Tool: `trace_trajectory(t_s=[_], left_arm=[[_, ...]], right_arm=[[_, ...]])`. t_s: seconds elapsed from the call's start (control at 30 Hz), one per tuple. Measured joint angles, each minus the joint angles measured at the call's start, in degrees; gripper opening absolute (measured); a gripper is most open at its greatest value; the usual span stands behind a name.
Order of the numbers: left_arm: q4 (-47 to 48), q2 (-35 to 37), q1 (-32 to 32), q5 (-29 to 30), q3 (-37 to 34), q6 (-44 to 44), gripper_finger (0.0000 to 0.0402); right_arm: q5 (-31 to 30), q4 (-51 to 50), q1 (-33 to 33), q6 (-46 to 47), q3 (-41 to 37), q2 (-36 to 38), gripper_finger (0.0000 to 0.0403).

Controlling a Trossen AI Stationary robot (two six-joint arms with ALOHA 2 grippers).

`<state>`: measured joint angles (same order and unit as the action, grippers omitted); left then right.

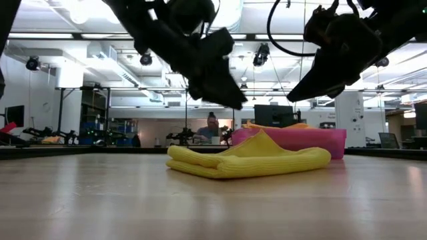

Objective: Fold microfiber towels
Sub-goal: Put the folded yellow microfiber cloth into the red bin

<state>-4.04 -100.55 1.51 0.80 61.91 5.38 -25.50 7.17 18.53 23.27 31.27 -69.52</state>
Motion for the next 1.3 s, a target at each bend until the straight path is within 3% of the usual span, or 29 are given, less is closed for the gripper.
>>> trace_trajectory(t_s=[0.2,0.4,0.53,0.7,0.97,1.07,1.23,1.3], left_arm=[[-2.2,1.5,-1.1,0.1,0.0,12.3,0.0205],[1.2,2.8,-4.6,-4.1,0.0,16.8,0.0205],[10.5,4.5,-7.6,-9.4,0.0,17.0,0.0206],[23.5,5.8,-11.1,-10.8,-0.5,16.4,0.0206],[17.6,2.4,-13.1,-10.8,-5.8,15.7,0.0206],[17.7,0.7,-13.0,-6.5,-6.1,13.9,0.0206],[22.9,0.6,-11.0,13.5,-5.5,9.1,0.0206],[25.6,2.5,-9.5,16.1,-5.3,7.5,0.0206]], right_arm=[[-0.1,0.0,-0.2,2.3,0.0,0.0,0.0074],[0.1,-1.1,-0.2,2.3,0.0,0.0,0.0105],[0.5,-0.9,-0.2,2.2,0.0,0.0,0.0089],[0.4,-0.9,-0.2,1.6,0.0,0.0,0.0048],[0.4,-1.5,-0.2,1.2,0.0,0.0,0.001],[0.3,-1.9,-0.2,1.2,0.0,0.0,0.0009],[-0.1,-2.2,-0.2,1.2,0.0,0.0,0.0009],[-0.1,-2.2,-0.2,1.2,0.0,0.0,0.0009]])
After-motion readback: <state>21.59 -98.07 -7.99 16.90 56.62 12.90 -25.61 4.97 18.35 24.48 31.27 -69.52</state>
